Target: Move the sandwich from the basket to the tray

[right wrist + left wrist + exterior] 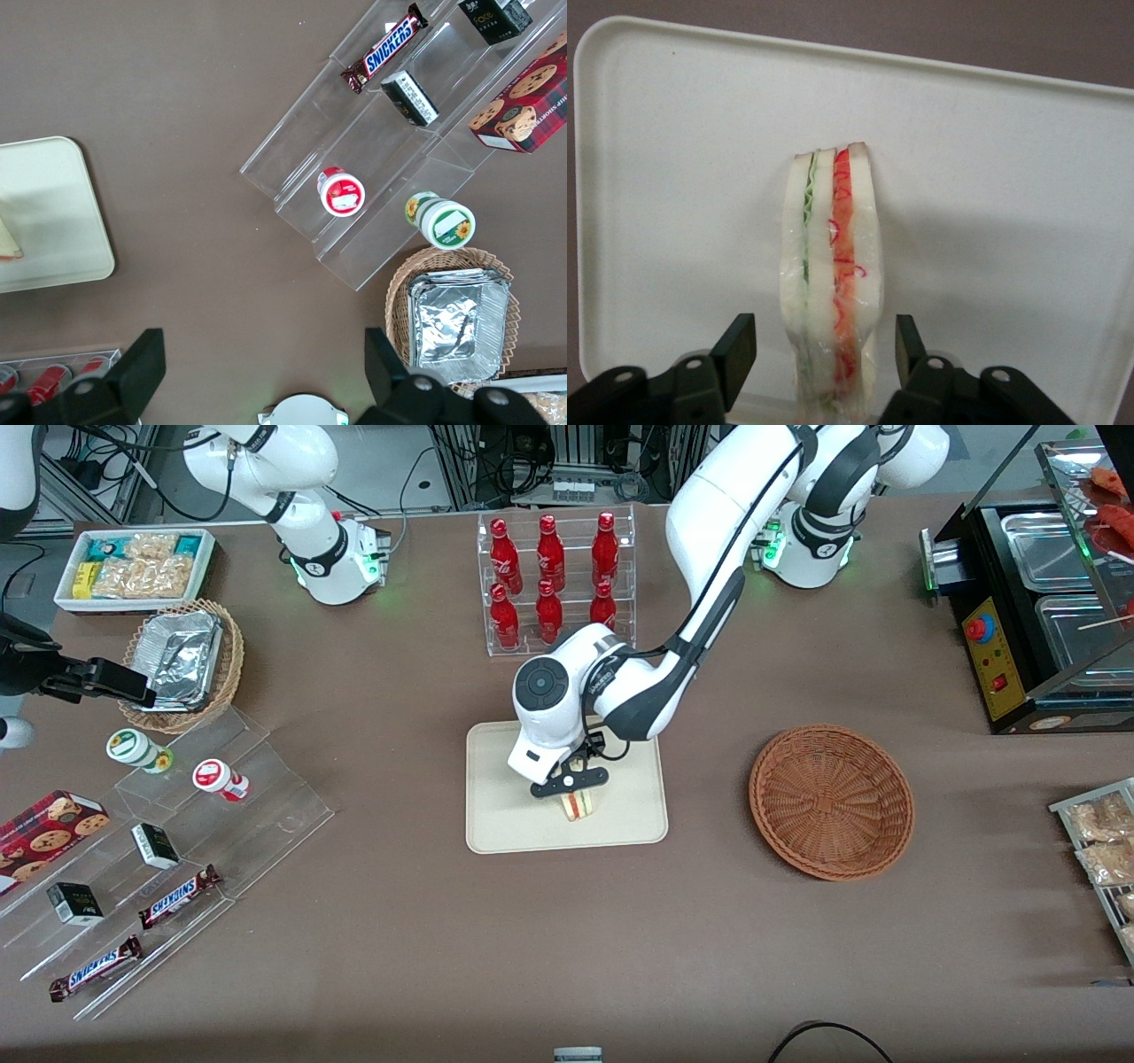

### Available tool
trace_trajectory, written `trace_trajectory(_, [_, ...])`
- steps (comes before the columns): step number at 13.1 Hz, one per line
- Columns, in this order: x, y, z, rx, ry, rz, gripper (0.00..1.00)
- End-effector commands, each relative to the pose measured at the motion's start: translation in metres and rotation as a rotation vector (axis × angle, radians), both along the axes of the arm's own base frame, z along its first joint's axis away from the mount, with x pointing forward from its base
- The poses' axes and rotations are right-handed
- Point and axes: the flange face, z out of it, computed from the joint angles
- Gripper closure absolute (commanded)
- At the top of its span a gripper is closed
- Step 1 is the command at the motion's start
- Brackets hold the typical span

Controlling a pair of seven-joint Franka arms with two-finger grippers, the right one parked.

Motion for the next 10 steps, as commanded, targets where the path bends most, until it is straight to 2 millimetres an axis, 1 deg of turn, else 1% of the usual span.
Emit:
trace_trajectory(1, [0.001,0.003,0.035,-0.004,-0.023,0.021,0.00])
trace_trajectory(2, [0.003,0.006,0.055,-0.021,-0.022,0.032,0.00])
trace_trajectory(5, [0.005,0.014,0.100,-0.034,-0.048,0.033,0.00])
trace_trajectory(6, [0.019,0.034,0.121,-0.040,-0.053,0.067,0.00])
trace_trajectory(7, [0.036,0.059,0.138,-0.047,-0.057,0.105,0.00])
trace_trajectory(8, [0.046,0.079,0.151,-0.050,-0.058,0.106,0.00])
trace_trajectory(9, [0.050,0.092,0.157,-0.053,-0.040,0.066,0.00])
trace_trajectory(10, [0.055,0.112,0.163,-0.054,-0.013,0.044,0.00])
